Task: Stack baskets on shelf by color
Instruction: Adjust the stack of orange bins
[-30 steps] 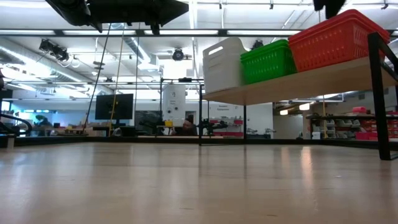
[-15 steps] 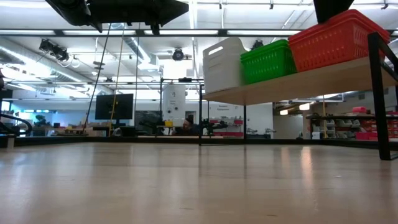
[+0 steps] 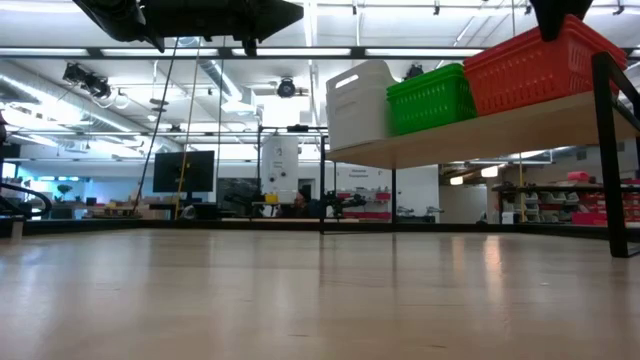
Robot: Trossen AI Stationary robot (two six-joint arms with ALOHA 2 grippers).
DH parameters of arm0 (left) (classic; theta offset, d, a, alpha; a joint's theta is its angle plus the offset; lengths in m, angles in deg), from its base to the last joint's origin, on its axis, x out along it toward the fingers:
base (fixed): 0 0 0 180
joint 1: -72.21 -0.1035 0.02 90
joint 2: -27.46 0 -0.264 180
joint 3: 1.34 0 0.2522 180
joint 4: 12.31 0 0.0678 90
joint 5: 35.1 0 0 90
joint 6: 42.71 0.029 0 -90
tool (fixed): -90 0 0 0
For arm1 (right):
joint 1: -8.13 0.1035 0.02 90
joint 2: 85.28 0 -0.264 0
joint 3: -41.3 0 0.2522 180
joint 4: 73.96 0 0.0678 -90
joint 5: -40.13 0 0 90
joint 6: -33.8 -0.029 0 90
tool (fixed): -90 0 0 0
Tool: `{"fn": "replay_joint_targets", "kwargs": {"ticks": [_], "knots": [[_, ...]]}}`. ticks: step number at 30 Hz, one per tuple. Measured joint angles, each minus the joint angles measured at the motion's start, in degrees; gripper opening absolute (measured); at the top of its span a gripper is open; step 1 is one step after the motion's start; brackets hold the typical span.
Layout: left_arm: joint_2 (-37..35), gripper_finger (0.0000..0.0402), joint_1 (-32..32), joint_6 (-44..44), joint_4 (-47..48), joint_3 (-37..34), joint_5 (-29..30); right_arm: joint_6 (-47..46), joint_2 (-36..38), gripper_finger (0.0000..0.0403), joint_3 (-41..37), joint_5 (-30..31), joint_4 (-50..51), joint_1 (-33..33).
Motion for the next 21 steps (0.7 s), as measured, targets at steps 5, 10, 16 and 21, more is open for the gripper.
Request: {"fn": "replay_joint_targets", "kwargs": {"ticks": [5,10,16,21], "knots": [[0.0,0.0030,0.0,0.0,0.0,0.0,0.0,0.0,0.0,0.0166,0.0,0.0,0.0,1.3],[0.0,0.0034,0.0,0.0,0.0,0.0,0.0,0.0,0.0,0.0139,0.0,-0.1,0.0,1.9],[0.0,0.0038,0.0,0.0,0.0,0.0,0.0,0.0,0.0,0.0111,0.0,-0.5,0.0,1.9],[0.0,0.0032,0.0,0.0,0.0,0.0,0.0,0.0,0.0,0.0102,0.0,-0.6,0.0,1.9]]}}
